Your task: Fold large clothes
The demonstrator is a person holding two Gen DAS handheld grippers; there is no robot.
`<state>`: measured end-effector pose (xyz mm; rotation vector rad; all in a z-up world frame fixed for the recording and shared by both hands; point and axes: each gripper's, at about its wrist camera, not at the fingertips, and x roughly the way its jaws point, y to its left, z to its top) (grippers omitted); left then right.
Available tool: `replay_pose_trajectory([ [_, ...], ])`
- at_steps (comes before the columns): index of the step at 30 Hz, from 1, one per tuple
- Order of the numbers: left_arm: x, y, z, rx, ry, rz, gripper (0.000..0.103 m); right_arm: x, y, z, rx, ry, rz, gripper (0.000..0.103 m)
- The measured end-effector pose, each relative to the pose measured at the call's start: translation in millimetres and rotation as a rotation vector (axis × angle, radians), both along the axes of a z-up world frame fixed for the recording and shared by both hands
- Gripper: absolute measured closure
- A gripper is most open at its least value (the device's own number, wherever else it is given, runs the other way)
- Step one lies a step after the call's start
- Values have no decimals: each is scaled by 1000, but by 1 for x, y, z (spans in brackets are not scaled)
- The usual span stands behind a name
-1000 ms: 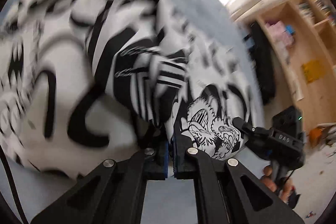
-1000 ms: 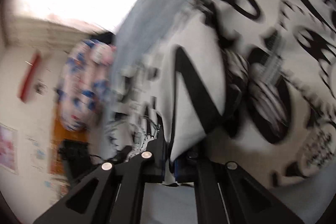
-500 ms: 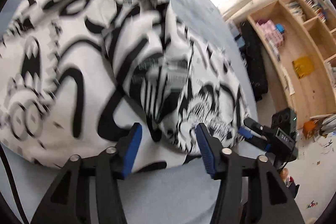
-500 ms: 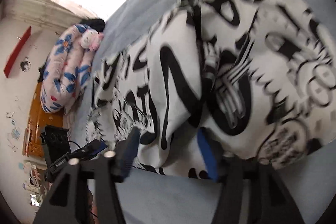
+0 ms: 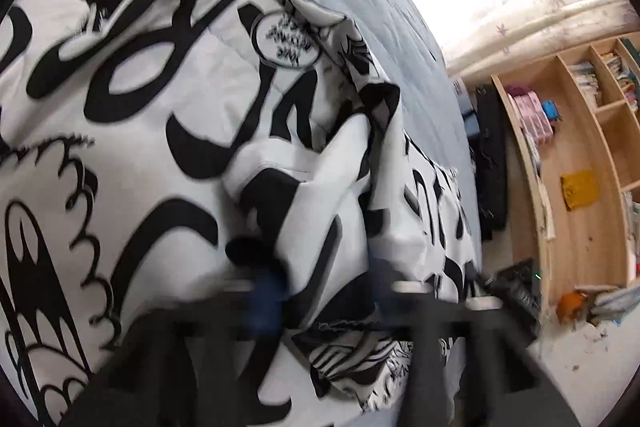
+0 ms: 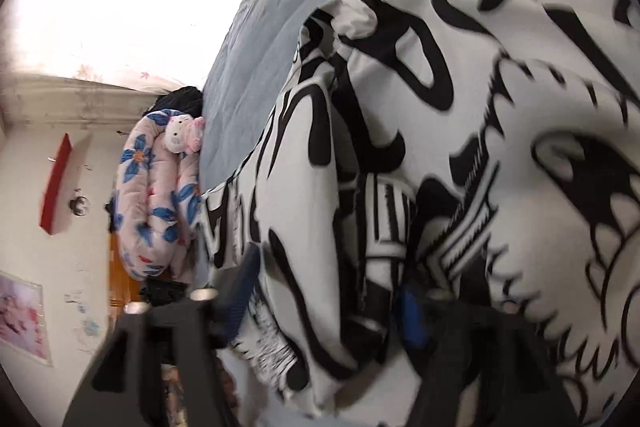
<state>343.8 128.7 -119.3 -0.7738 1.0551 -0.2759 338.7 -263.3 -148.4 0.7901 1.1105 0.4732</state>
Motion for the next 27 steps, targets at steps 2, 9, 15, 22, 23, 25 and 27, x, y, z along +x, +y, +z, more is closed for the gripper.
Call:
replay_pose_trajectory([
  [2, -3, 5, 6, 89, -27, 63, 96, -6, 8, 18, -124, -99, 5, 96],
  [9, -20, -3, -15, 214, -37, 64, 93, -21, 37, -2, -418, -153, 28, 96],
  [15, -52, 7, 27, 342, -78, 79, 77, -45, 22, 37, -523, -184, -49, 66],
  [22, -54, -55, 94, 475, -306, 15, 44, -56, 65, 84, -582, -382, -21, 65],
  [23, -46, -69, 94, 483, -325, -12, 44, -52, 79, 86, -592, -398, -5, 65],
  [25, -27, -89, 89, 506, -332, -30, 44, -36, 112, 86, -608, -437, 28, 65],
  [27, -11, -102, 73, 517, -310, -31, 44, -22, 131, 79, -619, -443, 45, 65],
])
